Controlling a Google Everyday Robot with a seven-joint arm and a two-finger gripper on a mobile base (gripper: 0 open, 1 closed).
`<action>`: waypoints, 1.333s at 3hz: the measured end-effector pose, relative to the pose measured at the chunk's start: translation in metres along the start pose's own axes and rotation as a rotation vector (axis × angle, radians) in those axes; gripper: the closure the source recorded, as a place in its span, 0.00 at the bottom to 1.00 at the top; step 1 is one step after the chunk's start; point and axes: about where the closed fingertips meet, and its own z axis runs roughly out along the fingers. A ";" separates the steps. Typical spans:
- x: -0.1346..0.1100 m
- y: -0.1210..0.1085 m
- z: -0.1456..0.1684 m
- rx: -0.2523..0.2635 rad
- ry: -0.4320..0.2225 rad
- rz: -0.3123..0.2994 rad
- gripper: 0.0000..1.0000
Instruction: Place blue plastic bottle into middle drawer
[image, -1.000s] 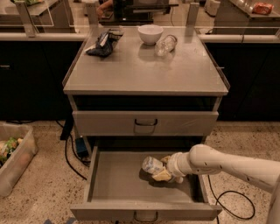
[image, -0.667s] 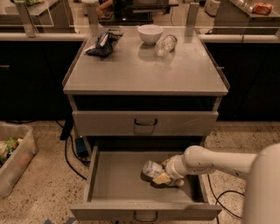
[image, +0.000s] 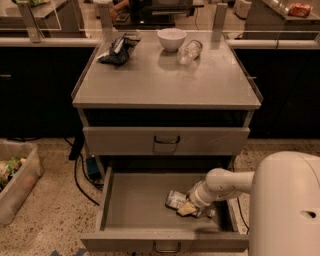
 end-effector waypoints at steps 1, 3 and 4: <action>0.000 0.000 0.000 0.000 0.000 0.000 0.81; 0.000 0.000 0.000 0.000 0.000 0.000 0.34; 0.000 0.000 0.000 0.000 0.000 0.000 0.11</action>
Offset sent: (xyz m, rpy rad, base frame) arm 0.0000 0.0000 0.0000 0.0000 0.0000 0.0000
